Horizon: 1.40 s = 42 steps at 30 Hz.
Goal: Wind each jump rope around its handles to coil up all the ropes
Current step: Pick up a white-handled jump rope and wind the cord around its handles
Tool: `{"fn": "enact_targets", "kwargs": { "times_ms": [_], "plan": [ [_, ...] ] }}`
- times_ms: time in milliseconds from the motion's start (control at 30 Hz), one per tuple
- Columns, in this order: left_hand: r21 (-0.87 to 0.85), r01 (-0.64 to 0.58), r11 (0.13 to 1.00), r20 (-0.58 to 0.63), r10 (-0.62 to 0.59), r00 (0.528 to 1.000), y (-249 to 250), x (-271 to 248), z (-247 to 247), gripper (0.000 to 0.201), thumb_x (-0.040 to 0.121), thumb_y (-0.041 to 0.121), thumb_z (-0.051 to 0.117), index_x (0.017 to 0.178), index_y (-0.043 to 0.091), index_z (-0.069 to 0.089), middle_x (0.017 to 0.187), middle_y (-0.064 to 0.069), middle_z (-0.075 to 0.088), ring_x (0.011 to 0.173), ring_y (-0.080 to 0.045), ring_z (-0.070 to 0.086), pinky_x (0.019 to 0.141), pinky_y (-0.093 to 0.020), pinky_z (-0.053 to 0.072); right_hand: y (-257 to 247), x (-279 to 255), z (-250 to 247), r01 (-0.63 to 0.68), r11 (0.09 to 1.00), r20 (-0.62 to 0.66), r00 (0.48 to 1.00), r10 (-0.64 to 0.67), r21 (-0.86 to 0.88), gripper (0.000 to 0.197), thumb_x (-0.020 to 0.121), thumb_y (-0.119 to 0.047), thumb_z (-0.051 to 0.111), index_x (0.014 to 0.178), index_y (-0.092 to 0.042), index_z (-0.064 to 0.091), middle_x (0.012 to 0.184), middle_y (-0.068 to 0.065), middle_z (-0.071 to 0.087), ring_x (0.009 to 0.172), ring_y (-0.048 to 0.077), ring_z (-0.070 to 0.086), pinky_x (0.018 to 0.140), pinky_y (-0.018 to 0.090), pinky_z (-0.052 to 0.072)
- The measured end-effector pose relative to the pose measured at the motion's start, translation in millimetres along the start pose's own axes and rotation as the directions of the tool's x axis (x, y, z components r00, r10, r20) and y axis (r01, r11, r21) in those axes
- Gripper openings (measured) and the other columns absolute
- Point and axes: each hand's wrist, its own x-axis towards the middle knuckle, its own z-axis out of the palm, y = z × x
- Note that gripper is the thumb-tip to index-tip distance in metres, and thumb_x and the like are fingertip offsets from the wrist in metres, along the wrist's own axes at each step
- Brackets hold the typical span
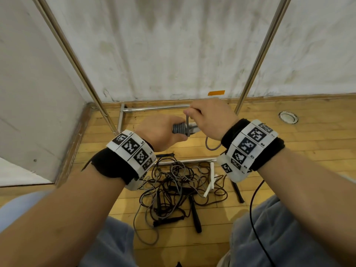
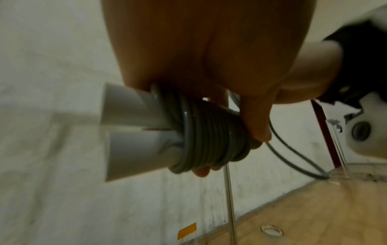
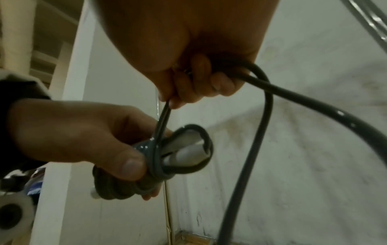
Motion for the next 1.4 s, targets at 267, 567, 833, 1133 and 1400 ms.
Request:
{"fn": "enact_targets", "kwargs": {
  "times_ms": [267,567,833,1133,1400],
  "plan": [
    [-0.157,-0.159,0.975,-0.203,0.126,0.971,18,-12,-7,0.02,0.082,0.047,0.068,0.086,0.027,0.065,0.057,0.01,0.052,0.054,-0.009,0.048,0.055,-0.032,0.04,9,6,-1,-0.207,0.854,-0.036,0.966,0.254,0.477,0.041,0.093,-0.036,0.054,0.075,-0.001,0.067,0.052,0.003,0.035,0.039,0.006,0.031,0.039,0.015,0.024],
    [-0.298,-0.18,0.937,-0.426,0.038,0.904,21,-19,-22,0.037,0.078,0.052,0.063,0.107,0.03,0.072,0.076,0.007,0.072,0.067,-0.011,0.064,0.062,-0.039,0.052,11,11,-3,-0.36,0.421,0.235,0.918,0.32,0.833,0.034,0.089,-0.034,0.061,0.064,-0.012,0.062,0.061,0.008,0.043,0.049,0.014,0.031,0.044,0.024,0.025],
    [-0.353,-0.083,0.932,-0.47,-0.099,0.877,22,-13,-30,0.039,0.084,0.052,0.05,0.087,0.014,0.061,0.064,0.003,0.063,0.061,-0.019,0.061,0.058,-0.039,0.049,-16,1,16,-0.225,0.48,0.115,0.962,0.248,0.848,0.029,0.099,-0.015,0.038,0.074,-0.023,0.05,0.055,-0.006,0.041,0.046,0.007,0.032,0.044,0.021,0.026],
    [-0.21,0.041,0.977,-0.544,-0.152,0.825,8,-3,-30,0.04,0.088,0.054,0.05,0.101,0.018,0.061,0.061,0.015,0.048,0.058,-0.011,0.048,0.049,-0.019,0.031,-26,-6,26,-0.217,0.764,0.153,0.976,0.155,0.607,0.008,0.095,-0.017,0.048,0.101,-0.019,0.053,0.069,-0.006,0.047,0.055,0.012,0.047,0.058,0.031,0.048],
    [-0.024,0.157,0.987,-0.472,-0.15,0.869,-13,4,-22,0.04,0.089,0.05,0.056,0.116,0.021,0.056,0.091,0.0,0.065,0.08,-0.023,0.058,0.06,-0.029,0.033,-24,-7,23,-0.279,0.849,0.305,0.941,0.148,0.449,0.024,0.1,-0.02,0.036,0.111,-0.01,0.055,0.075,-0.001,0.048,0.057,0.014,0.049,0.053,0.025,0.05]
  ]
}}
